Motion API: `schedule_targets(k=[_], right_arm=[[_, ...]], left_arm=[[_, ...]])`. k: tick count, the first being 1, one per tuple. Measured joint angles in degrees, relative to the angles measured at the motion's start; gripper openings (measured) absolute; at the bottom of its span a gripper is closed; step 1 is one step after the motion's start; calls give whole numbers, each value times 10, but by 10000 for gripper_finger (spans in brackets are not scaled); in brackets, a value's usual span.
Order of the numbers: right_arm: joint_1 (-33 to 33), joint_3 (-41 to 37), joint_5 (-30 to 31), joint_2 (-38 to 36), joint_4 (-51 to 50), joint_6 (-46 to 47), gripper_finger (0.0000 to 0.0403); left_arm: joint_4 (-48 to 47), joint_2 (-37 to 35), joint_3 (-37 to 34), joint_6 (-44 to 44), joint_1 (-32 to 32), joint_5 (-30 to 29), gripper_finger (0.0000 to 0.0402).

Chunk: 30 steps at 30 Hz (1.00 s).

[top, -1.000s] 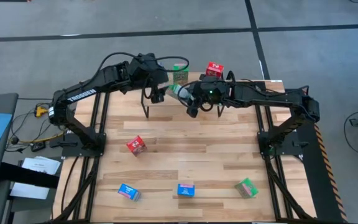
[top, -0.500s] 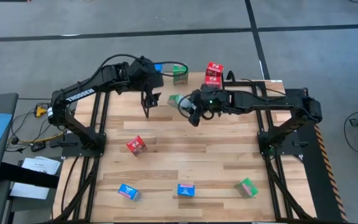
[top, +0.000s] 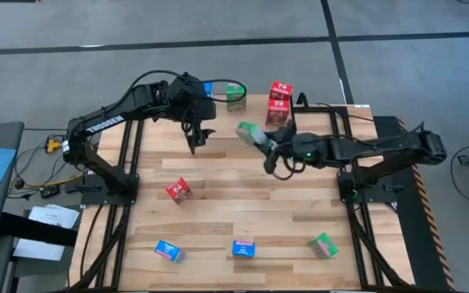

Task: Stack cereal on shelf
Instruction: Put the top green cereal box on the shelf aligned with the green cereal box

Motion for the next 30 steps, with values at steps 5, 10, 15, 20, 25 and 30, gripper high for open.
schedule_targets(k=[5, 10, 15, 20, 25, 30], right_arm=[[-18, -90, 1, 13, 245, -35, 219], [-31, -121, -2, 77, 410, -103, 219], [-36, -121, -2, 140, 487, -145, 219], [-38, -121, 3, 192, 566, -179, 219], [-38, -120, 26, 230, 605, -179, 219], [-33, -116, 65, 261, 617, -179, 219]], left_arm=[[33, 0, 0, 0, 0, 45, 332], [64, 0, 0, 0, 0, 78, 332], [78, 0, 0, -6, 0, 88, 332], [80, 0, 0, -2, 0, 88, 332], [80, 1, 0, -8, 0, 88, 332], [79, 1, 0, -11, 0, 88, 332]])
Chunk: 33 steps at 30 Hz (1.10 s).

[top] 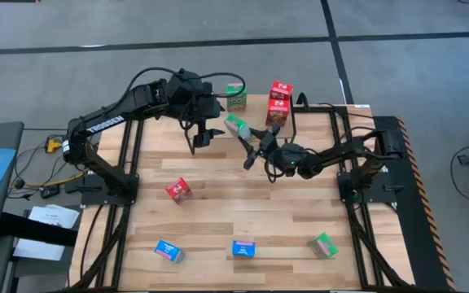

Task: Stack cereal on shelf
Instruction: Put the top green cereal box on the shelf aligned with the green cereal box

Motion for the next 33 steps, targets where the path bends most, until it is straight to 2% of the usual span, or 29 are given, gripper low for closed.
schedule_targets(k=[3, 12, 17, 24, 33], right_arm=[[-1, 13, 23, 15, -1, -20, 219], [-14, 49, 23, 59, 2, -22, 219], [-21, 49, 23, 60, -2, 6, 219], [-24, 49, 23, 57, -16, -10, 219], [-27, 49, 23, 57, -24, -11, 252]], left_arm=[[0, 0, 0, 0, 0, 0, 332], [-5, 0, 0, 0, 0, 0, 332], [-8, 0, 0, 0, 0, 0, 332], [-15, 0, 0, 0, 0, 0, 332], [-19, 0, 0, 0, 0, 0, 332]])
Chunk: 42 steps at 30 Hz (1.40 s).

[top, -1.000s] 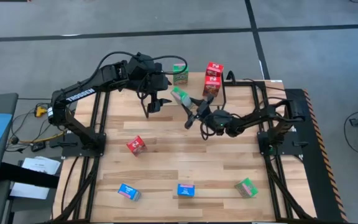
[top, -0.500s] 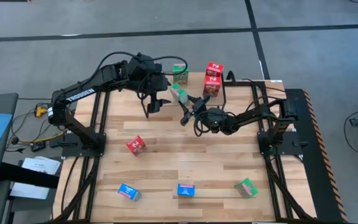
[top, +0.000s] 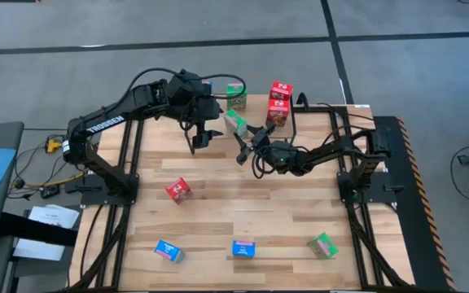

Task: Stack cereal on shelf
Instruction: Put the top green cereal box on the shelf aligned with the green cereal box

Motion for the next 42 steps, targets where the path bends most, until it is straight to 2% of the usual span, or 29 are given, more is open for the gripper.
schedule_targets(k=[10, 18, 22, 27, 42], right_arm=[[-5, 0, 0, 0, -2, 0, 262], [-5, 34, 4, 0, -84, 0, 262], [-4, 51, 34, 0, -117, 0, 262], [-8, 53, 58, 0, -119, 0, 262], [-23, 54, 57, 0, -119, 0, 262]], left_arm=[[-6, 0, 0, 0, 0, 0, 332], [-12, 0, 0, 0, 0, 0, 332], [-13, 0, 0, -1, 0, 0, 332], [-17, 0, 0, -1, 0, 0, 332], [-19, 0, 0, -2, 0, 0, 332]])
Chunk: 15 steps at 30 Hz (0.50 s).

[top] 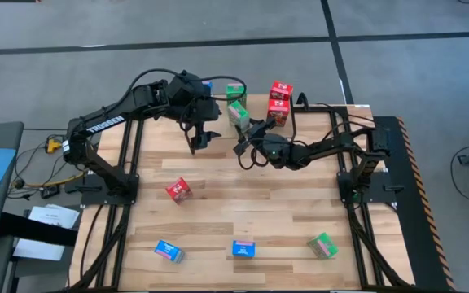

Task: Stack cereal on shelf
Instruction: Put the top green cereal box on the shelf aligned with the green cereal box

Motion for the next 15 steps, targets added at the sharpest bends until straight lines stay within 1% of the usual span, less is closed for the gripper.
schedule_targets(k=[11, 15], right_arm=[[2, 0, -1, 0, -5, 0, 262], [9, 0, 22, 0, -10, 0, 262]], left_arm=[[-7, 0, 0, 1, 0, 0, 332], [-9, 0, 0, 1, 0, 0, 332]])
